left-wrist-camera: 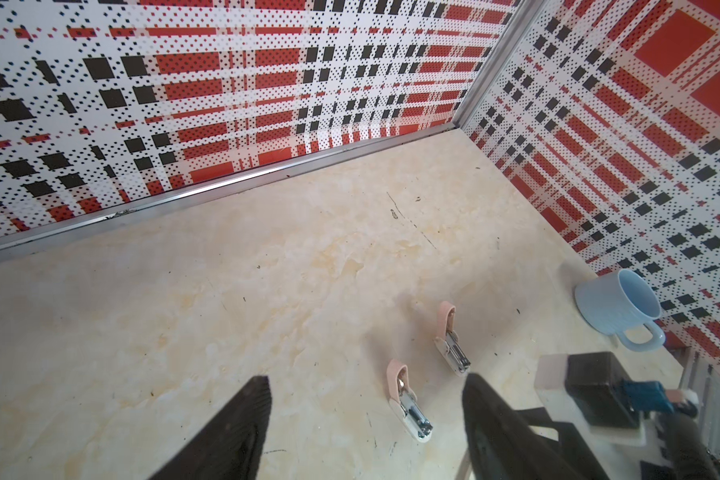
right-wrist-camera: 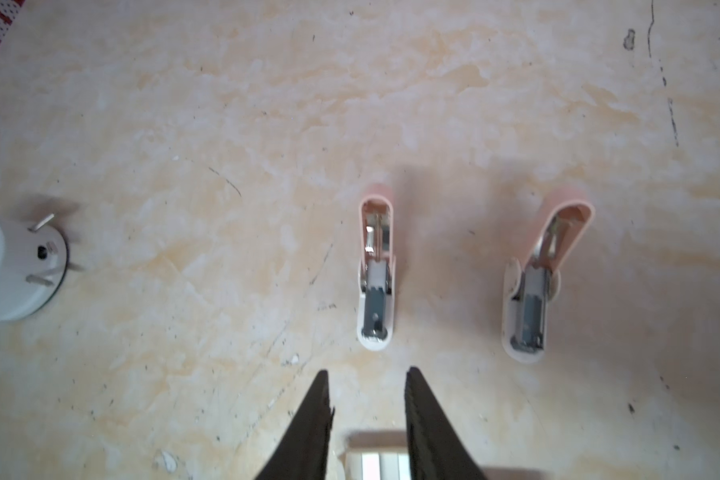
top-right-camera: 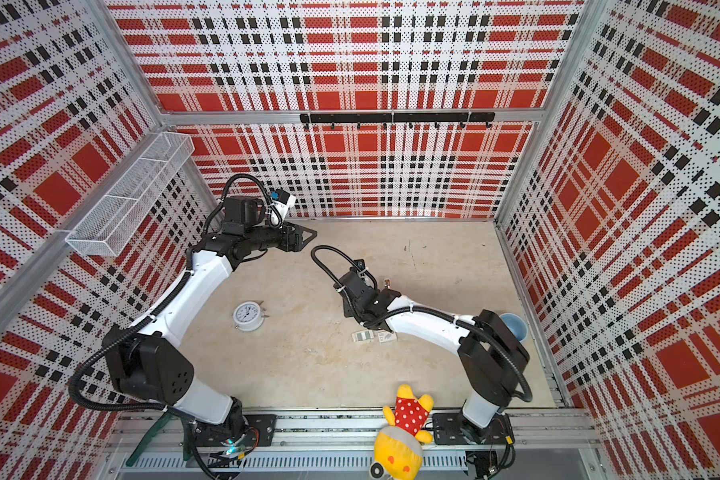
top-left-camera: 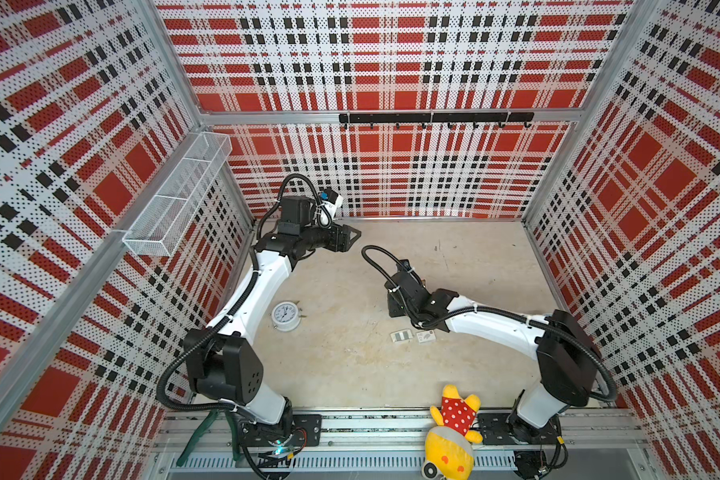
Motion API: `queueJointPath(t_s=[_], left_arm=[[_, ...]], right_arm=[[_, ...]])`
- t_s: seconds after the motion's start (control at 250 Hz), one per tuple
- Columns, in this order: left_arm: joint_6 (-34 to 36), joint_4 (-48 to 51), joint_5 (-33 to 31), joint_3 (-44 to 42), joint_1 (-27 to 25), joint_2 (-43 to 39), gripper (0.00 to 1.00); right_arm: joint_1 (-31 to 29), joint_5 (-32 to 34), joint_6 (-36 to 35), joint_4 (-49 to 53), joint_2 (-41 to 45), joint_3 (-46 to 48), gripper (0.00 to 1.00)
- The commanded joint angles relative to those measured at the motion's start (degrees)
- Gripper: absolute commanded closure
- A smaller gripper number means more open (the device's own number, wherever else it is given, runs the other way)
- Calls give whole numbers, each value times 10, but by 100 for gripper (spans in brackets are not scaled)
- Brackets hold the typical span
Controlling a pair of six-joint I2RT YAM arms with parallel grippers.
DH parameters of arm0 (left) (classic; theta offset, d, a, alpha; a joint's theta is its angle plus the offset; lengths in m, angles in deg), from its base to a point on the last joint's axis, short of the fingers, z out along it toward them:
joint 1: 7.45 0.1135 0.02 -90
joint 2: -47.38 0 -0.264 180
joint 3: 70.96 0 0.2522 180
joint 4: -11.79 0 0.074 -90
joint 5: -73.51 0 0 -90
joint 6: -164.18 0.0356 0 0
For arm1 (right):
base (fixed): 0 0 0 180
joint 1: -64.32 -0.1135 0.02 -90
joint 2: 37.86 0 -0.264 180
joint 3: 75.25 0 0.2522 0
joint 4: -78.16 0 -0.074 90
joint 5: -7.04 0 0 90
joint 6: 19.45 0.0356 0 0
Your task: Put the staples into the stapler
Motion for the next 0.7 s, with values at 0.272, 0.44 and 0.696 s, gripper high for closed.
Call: queueJointPath(t_s=[0.272, 0.44, 0.696], left_arm=[[-10, 10, 14, 9, -19, 2, 25], [-5, 13, 13, 10, -21, 5, 25], [0, 18, 9, 10, -21, 8, 25]], right_arm=[[-42, -40, 41, 51, 10, 60, 73], [-51, -45, 43, 55, -21, 43, 73], [-51, -51, 41, 43, -40, 35, 73]])
